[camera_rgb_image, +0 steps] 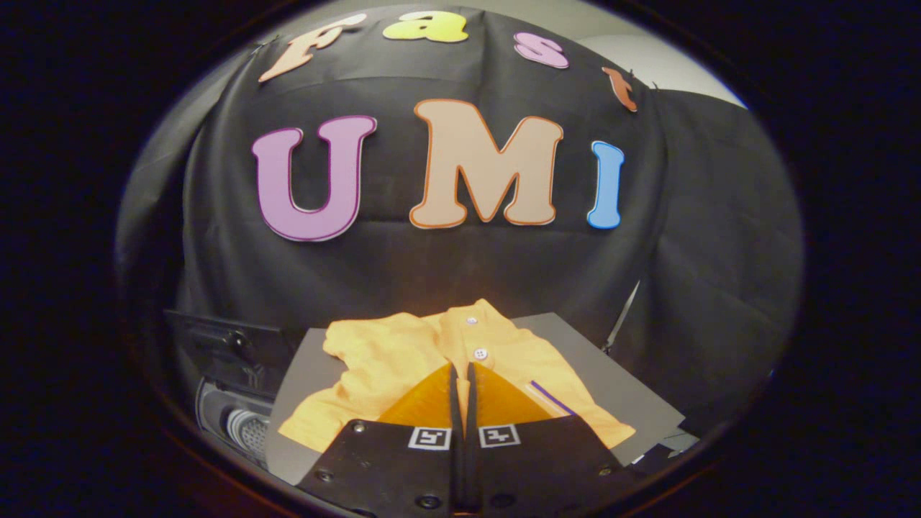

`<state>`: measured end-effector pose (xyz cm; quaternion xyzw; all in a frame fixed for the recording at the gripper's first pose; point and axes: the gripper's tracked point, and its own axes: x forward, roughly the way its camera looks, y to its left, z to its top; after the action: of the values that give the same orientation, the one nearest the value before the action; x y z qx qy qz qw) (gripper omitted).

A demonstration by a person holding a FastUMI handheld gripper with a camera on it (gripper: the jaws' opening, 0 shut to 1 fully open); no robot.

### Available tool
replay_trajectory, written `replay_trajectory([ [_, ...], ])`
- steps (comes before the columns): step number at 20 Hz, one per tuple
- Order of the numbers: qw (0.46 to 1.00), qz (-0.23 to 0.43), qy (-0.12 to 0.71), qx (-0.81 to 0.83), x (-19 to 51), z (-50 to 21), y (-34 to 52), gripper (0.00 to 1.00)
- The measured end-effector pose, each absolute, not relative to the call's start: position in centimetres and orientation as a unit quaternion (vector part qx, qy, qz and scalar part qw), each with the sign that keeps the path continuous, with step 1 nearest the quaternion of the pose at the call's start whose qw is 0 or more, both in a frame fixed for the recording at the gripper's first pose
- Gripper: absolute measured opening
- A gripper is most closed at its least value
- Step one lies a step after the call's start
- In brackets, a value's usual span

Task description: Put the clothes into the washing machine and then close the washing machine lid.

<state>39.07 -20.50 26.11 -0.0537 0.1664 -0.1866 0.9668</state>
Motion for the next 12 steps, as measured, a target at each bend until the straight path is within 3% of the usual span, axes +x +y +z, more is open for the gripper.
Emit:
replay_trajectory([
  [12,0.988,-0.089,0.125,0.012,40.8,29.1,-8.1,0.0],
])
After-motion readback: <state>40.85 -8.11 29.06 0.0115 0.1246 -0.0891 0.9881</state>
